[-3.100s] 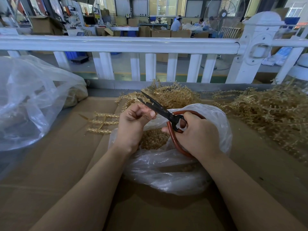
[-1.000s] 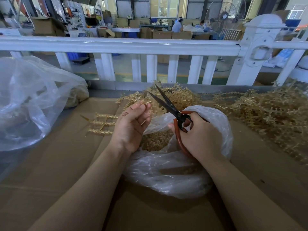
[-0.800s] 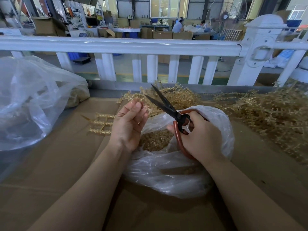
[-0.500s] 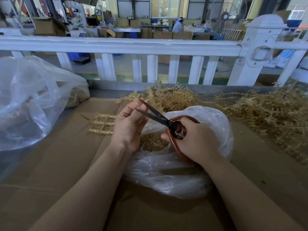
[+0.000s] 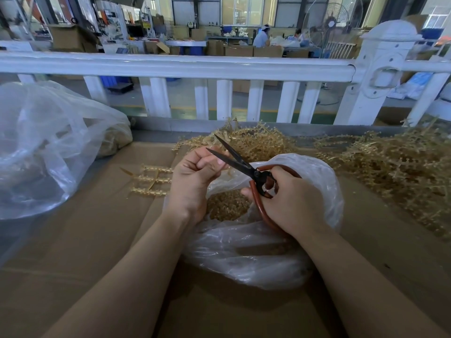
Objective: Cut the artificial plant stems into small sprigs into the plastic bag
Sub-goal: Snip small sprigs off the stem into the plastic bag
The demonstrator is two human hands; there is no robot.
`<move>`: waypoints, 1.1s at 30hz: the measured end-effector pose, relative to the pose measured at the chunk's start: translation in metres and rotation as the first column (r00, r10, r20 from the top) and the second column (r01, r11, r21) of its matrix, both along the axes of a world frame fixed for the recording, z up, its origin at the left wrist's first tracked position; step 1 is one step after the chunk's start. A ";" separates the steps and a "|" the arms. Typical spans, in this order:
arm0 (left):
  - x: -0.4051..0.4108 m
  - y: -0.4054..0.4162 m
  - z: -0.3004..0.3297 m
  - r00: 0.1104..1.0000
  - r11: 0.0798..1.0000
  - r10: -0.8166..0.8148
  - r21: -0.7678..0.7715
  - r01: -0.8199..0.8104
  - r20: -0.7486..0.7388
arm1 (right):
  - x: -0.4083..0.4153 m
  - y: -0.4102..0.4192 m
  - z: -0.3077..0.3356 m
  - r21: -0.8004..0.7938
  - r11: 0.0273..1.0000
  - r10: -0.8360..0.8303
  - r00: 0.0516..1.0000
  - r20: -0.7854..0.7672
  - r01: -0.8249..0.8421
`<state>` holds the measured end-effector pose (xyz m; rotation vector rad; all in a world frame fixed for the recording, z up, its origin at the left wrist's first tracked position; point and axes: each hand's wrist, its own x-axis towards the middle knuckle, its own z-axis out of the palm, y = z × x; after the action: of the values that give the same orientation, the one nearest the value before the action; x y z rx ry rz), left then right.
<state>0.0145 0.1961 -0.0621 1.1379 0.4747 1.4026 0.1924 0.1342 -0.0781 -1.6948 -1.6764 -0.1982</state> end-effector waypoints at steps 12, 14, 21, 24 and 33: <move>-0.001 0.001 -0.002 0.999 0.998 0.027 0.051 -0.025 -0.042 | -0.003 -0.001 0.002 0.071 0.997 -0.030 0.998 0.049 0.026; -0.001 0.001 -0.002 1.000 0.999 0.007 0.054 -0.006 -0.030 | -0.002 -0.001 0.002 0.053 0.998 -0.020 0.999 0.038 0.018; 0.000 0.005 -0.005 0.995 0.996 0.065 0.069 -0.060 -0.072 | -0.001 0.000 0.001 -0.004 1.000 0.013 1.000 0.010 -0.013; 0.000 0.003 -0.004 0.994 0.993 0.084 0.085 -0.078 -0.070 | -0.001 0.000 0.000 0.020 1.000 0.004 1.000 0.010 -0.004; -0.002 0.006 -0.004 0.995 0.994 0.081 0.083 -0.075 -0.061 | -0.001 -0.001 0.002 0.012 1.000 -0.021 0.999 0.027 0.020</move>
<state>0.0128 0.2025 -0.0658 1.2445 0.5167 1.4674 0.1912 0.1330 -0.0762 -1.7081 -1.6747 -0.2409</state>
